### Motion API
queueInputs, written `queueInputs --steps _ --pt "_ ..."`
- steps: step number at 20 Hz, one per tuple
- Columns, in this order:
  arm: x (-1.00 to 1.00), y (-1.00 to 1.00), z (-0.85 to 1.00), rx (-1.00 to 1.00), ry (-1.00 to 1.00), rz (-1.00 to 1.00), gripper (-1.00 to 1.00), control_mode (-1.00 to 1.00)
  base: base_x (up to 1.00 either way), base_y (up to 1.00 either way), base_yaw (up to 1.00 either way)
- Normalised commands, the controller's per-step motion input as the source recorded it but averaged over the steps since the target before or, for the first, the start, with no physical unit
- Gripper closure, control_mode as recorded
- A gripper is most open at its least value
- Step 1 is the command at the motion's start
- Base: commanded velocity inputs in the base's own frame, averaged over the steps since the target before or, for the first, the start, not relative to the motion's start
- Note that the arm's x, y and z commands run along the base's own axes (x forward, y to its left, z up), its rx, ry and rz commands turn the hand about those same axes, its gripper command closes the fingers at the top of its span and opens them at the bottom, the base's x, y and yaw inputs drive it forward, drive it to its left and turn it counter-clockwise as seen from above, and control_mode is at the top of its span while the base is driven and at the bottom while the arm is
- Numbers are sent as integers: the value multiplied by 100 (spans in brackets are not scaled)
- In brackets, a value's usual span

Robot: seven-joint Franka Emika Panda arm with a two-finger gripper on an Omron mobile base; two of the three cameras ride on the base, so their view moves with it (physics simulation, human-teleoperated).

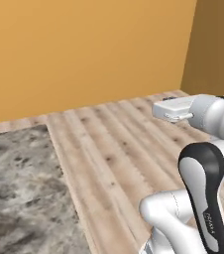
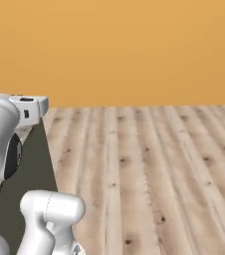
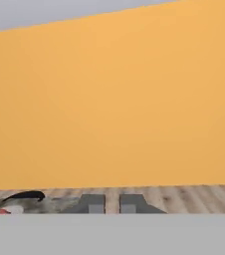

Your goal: Take the lemon wedge from the fridge and place it on the plate with fish on the dining counter.

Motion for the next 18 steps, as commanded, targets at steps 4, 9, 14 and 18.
queueInputs --steps 4,9,14,18 --pt "0 0 0 0 0 0 100 100 100 0 50" --pt "0 0 0 0 0 0 100 100 88 0 58" --pt "0 0 0 0 0 0 100 100 40 -16 59" --pt "0 0 0 0 0 0 100 100 20 -29 57"
